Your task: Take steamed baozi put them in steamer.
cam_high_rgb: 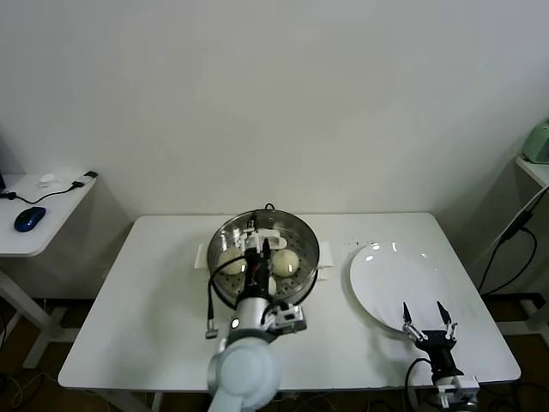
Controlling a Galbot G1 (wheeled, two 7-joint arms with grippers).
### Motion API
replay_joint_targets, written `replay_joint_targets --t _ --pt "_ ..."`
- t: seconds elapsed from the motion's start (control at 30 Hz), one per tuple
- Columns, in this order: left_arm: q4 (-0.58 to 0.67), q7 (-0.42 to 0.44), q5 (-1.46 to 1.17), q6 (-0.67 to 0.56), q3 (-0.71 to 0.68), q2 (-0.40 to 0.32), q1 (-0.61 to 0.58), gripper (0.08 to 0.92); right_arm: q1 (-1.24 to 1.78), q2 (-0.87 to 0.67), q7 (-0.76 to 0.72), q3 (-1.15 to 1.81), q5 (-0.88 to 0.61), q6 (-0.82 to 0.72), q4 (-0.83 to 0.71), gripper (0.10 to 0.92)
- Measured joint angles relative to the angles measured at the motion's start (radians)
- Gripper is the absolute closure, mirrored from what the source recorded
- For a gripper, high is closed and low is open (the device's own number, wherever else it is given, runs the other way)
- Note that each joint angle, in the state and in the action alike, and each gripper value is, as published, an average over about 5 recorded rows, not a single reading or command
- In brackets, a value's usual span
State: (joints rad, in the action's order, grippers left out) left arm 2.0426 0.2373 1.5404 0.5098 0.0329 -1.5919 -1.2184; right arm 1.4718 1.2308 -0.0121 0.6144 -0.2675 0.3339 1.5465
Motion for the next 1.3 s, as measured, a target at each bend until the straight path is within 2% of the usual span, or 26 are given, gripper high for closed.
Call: replay_joint_targets --t 0.17,0.37,0.63,0.9,1.3 --pt "0.068 -0.086 -0.186 -0.080 0.089 0.074 -0.091 0.177 0.004 0.001 0.001 -0.005 -0.009 0.006 0.014 0.203" --pt "0.107 -0.171 -0.546 -0.215 0.300 0.150 -0.196 0.177 0.016 0.004 -0.005 -0.010 0.000 0.017 0.041 0.202" --pt "0.057 -0.216 -1.078 -0.370 0.546 0.249 -0.286 0.177 0.019 0.015 -0.004 -0.018 0.004 0.020 0.059 0.203" --pt "-0.105 -0.229 -1.436 -0.504 0.604 0.277 -0.313 0.177 0.019 0.026 -0.002 -0.021 0.004 0.011 0.058 0.203" --pt "-0.236 -0.223 -1.639 -0.613 0.615 0.270 -0.334 0.177 0.018 0.031 0.001 -0.022 0.003 0.001 0.058 0.202"
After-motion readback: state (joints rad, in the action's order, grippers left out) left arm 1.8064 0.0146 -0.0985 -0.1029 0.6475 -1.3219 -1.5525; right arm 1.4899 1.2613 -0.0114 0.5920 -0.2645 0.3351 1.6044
